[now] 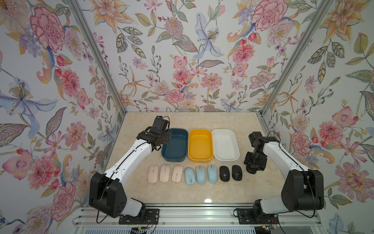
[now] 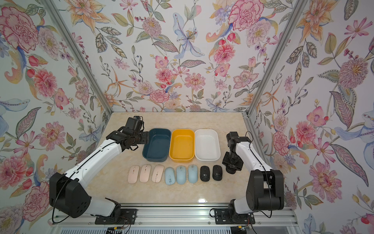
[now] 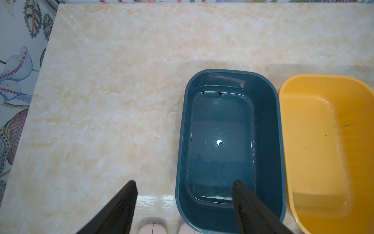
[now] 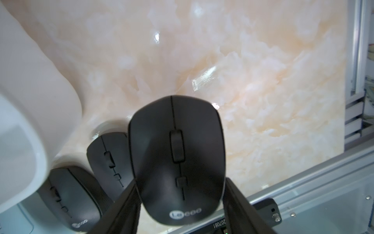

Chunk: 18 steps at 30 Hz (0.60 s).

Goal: Place the mice by color into the storage box
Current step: Pick up the mouse from the center of the board, then place the mouse in the storage box.

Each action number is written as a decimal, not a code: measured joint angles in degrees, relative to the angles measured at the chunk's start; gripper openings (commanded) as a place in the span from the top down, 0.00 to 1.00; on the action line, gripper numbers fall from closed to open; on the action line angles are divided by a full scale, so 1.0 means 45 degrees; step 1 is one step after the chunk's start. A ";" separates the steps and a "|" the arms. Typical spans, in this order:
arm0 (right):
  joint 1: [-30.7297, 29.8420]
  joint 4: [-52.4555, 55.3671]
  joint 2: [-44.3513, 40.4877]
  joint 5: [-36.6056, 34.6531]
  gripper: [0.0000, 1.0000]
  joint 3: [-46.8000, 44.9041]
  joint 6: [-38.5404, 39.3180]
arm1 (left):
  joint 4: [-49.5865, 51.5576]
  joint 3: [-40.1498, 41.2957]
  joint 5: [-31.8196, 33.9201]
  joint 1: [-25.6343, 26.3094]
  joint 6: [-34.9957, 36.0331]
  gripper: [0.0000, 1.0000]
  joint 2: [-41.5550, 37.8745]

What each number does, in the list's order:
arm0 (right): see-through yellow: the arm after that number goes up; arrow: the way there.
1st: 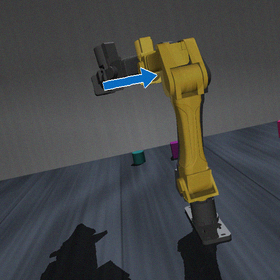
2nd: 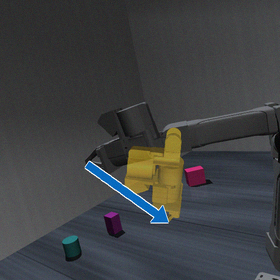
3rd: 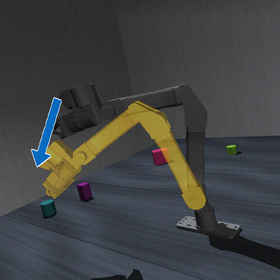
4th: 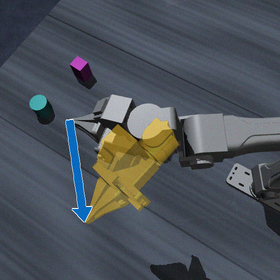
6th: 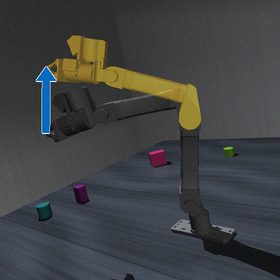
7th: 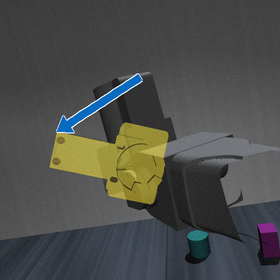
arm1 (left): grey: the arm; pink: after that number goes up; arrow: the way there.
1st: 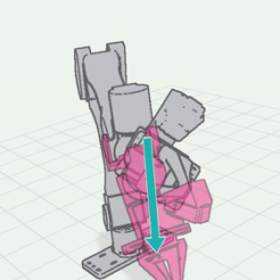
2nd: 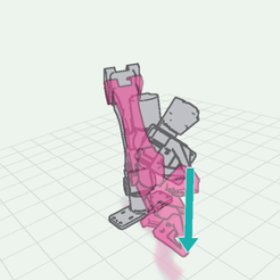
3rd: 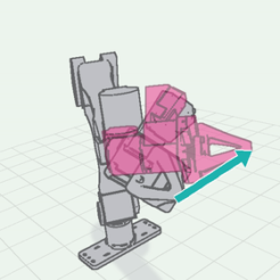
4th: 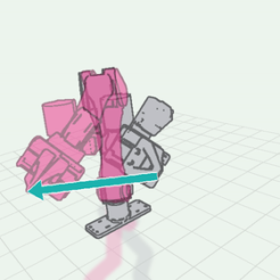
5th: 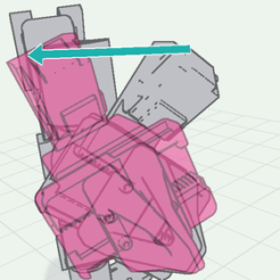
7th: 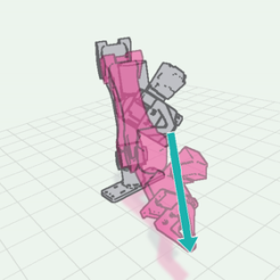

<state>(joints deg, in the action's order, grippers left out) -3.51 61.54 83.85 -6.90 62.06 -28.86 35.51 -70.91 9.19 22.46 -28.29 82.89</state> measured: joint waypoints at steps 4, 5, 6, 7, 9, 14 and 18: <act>-0.0112 0.0646 -0.0044 -0.0029 0.45 0.1501 0.0039 | 0.0000 0.0000 0.0000 0.0000 0.0000 0.23 0.0005; -0.0223 0.0845 -0.0039 -0.0039 0.45 0.1948 0.0044 | 0.0000 0.0000 0.0000 0.0000 0.0000 0.23 0.0005; -0.0311 0.0976 -0.0039 -0.0049 0.45 0.2254 0.0044 | 0.0000 0.0000 0.0000 0.0000 0.0000 0.23 0.0005; -0.0457 0.1190 -0.0010 -0.0068 0.45 0.2691 0.0044 | 0.0000 0.0000 0.0000 0.0000 0.0000 0.23 0.0000; -0.0763 0.1535 0.0155 -0.0146 0.44 0.3570 0.0044 | 0.0000 0.0000 0.0000 0.0000 0.0000 0.23 0.0005; -0.1496 0.2030 0.1073 -0.0233 0.44 0.5450 0.0049 | 0.0000 0.0000 0.0000 0.0000 0.0000 0.23 0.0000; -0.1996 0.2312 0.2191 -0.0228 0.44 0.6683 0.0146 | 0.0005 0.0000 0.0005 0.0000 0.0000 0.23 -0.0019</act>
<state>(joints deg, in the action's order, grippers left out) -12.49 71.94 93.71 -7.92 92.14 -28.21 35.53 -70.91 9.21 22.46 -28.29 82.81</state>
